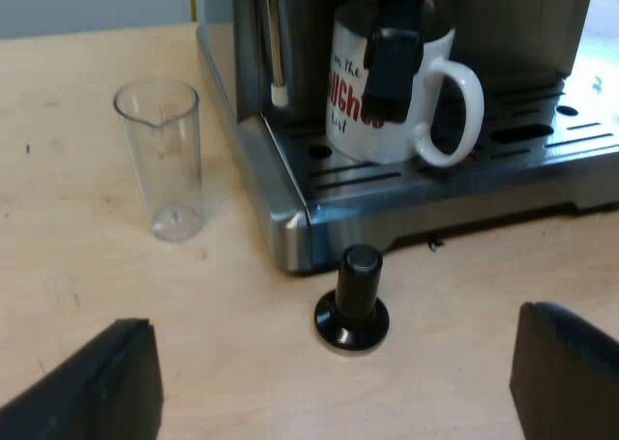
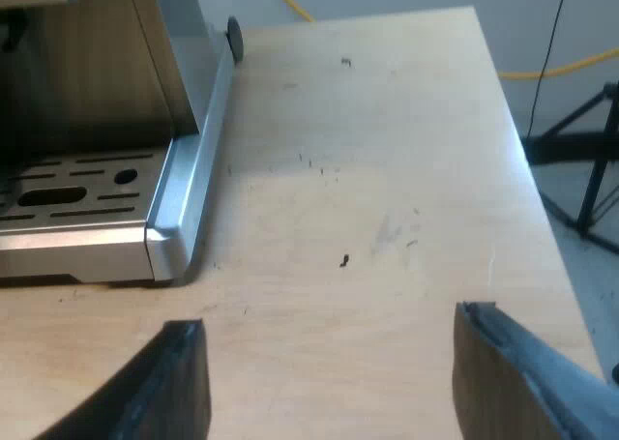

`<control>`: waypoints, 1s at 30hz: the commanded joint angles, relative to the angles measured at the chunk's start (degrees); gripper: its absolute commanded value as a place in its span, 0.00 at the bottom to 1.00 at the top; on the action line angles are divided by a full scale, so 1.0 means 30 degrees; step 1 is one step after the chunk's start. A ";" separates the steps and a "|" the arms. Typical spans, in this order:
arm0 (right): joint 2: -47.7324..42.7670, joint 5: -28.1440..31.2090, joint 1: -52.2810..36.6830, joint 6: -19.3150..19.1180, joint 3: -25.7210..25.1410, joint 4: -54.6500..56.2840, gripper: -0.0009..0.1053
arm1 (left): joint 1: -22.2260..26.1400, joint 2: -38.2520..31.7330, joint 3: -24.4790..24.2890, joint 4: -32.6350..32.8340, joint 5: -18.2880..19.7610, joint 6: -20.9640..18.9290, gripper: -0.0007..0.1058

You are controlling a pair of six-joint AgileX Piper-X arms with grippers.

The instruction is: Place mug into machine

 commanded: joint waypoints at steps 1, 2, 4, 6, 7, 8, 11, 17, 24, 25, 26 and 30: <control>-0.0815 -0.0190 -0.0038 0.0274 0.0320 -0.0125 0.54 | 0.0018 -0.2664 -0.0085 -0.0169 -0.0099 -0.0235 0.77; -0.0815 -0.0190 -0.0038 0.0536 0.0496 -0.0125 0.54 | 0.0018 -0.2664 -0.0085 -0.0169 -0.0099 -0.0235 0.77; -0.0815 -0.0190 -0.0038 0.0835 0.0747 -0.0125 0.54 | 0.0018 -0.2664 -0.0085 -0.0078 -0.0053 -0.0235 0.77; -0.0815 -0.0190 -0.0038 0.0921 0.1078 -0.0200 0.54 | 0.0018 -0.2664 -0.0085 -0.0074 -0.0040 -0.0235 0.77; -0.0815 -0.0190 -0.0038 0.0921 0.1113 -0.0320 0.54 | 0.0018 -0.2664 -0.0085 -0.0074 -0.0040 -0.0235 0.77; -0.0815 -0.0190 -0.0038 0.0921 0.1113 -0.0325 0.54 | 0.0018 -0.2664 -0.0085 -0.0074 -0.0040 -0.0235 0.77; -0.0815 -0.0190 -0.0038 0.0921 0.1109 -0.0321 0.54 | 0.0018 -0.2664 -0.0085 -0.0121 -0.0040 -0.0235 0.77; -0.0773 -0.0150 -0.0038 0.0921 0.1109 -0.0321 0.54 | 0.0018 -0.2664 -0.0085 -0.0119 -0.0040 -0.0235 0.77; -0.0774 -0.0112 -0.0038 0.1126 0.1109 -0.0321 0.54 | 0.0018 -0.2664 -0.0085 -0.0158 -0.0040 -0.0235 0.77; -0.0774 -0.0112 0.0048 0.1152 0.1109 -0.0321 0.54 | 0.0018 -0.2664 -0.0085 -0.0158 -0.0040 -0.0235 0.77; -0.0774 -0.0112 0.0195 0.1223 0.1109 -0.0321 0.54 | 0.0018 -0.2664 -0.0085 -0.0158 -0.0040 -0.0235 0.77; -0.0774 -0.0056 0.1069 0.1220 0.1109 -0.0321 0.54 | 0.0018 -0.2664 -0.0085 -0.0158 -0.0040 -0.0235 0.77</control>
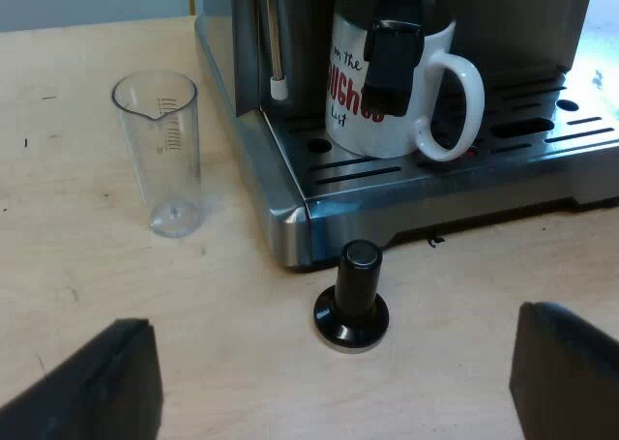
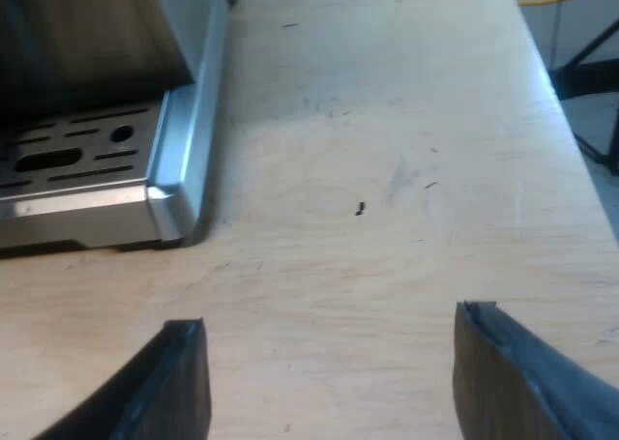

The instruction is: Place mug into machine

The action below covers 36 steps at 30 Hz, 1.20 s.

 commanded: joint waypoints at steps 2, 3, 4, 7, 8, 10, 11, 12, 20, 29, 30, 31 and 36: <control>-0.0774 -0.0057 0.0447 -0.0054 -0.0073 -0.0220 0.54 | 0.0018 -0.2664 -0.0089 -0.0206 -0.0040 -0.0235 0.77; -0.0774 -0.0057 0.0464 -0.0054 -0.0073 -0.0220 0.54 | 0.0018 -0.2664 -0.0089 -0.0206 -0.0040 -0.0235 0.77; -0.0774 -0.0057 0.0458 -0.0054 -0.0073 -0.0220 0.54 | 0.0018 -0.2664 -0.0089 -0.0206 -0.0040 -0.0235 0.77; -0.0774 -0.0057 0.0398 -0.0054 -0.0073 -0.0220 0.54 | 0.0018 -0.2664 -0.0089 -0.0206 -0.0040 -0.0235 0.77; -0.0774 -0.0057 0.0368 -0.0054 -0.0073 -0.0220 0.54 | 0.0018 -0.2664 -0.0089 -0.0206 -0.0040 -0.0235 0.77; -0.0774 -0.0057 0.0372 -0.0054 -0.0073 -0.0220 0.54 | 0.0018 -0.2664 -0.0089 -0.0206 -0.0040 -0.0235 0.77; -0.0774 -0.0057 0.0372 -0.0054 -0.0073 -0.0220 0.54 | 0.0018 -0.2664 -0.0089 -0.0206 -0.0040 -0.0235 0.77; -0.0774 -0.0057 0.0372 -0.0054 -0.0073 -0.0220 0.54 | 0.0018 -0.2664 -0.0089 -0.0206 -0.0040 -0.0235 0.77; -0.0774 -0.0057 0.0372 -0.0054 -0.0073 -0.0220 0.54 | 0.0018 -0.2664 -0.0089 -0.0206 -0.0040 -0.0235 0.77; -0.0774 -0.0057 0.0372 -0.0054 -0.0073 -0.0220 0.54 | 0.0018 -0.2664 -0.0089 -0.0206 -0.0040 -0.0235 0.77; -0.0774 -0.0057 0.0372 -0.0054 -0.0073 -0.0220 0.54 | 0.0018 -0.2664 -0.0089 -0.0206 -0.0040 -0.0235 0.77; -0.0774 -0.0057 0.0372 -0.0054 -0.0073 -0.0220 0.54 | 0.0018 -0.2664 -0.0089 -0.0206 -0.0040 -0.0235 0.77; -0.0774 -0.0057 0.0372 -0.0054 -0.0073 -0.0220 0.54 | 0.0018 -0.2664 -0.0089 -0.0206 -0.0040 -0.0235 0.77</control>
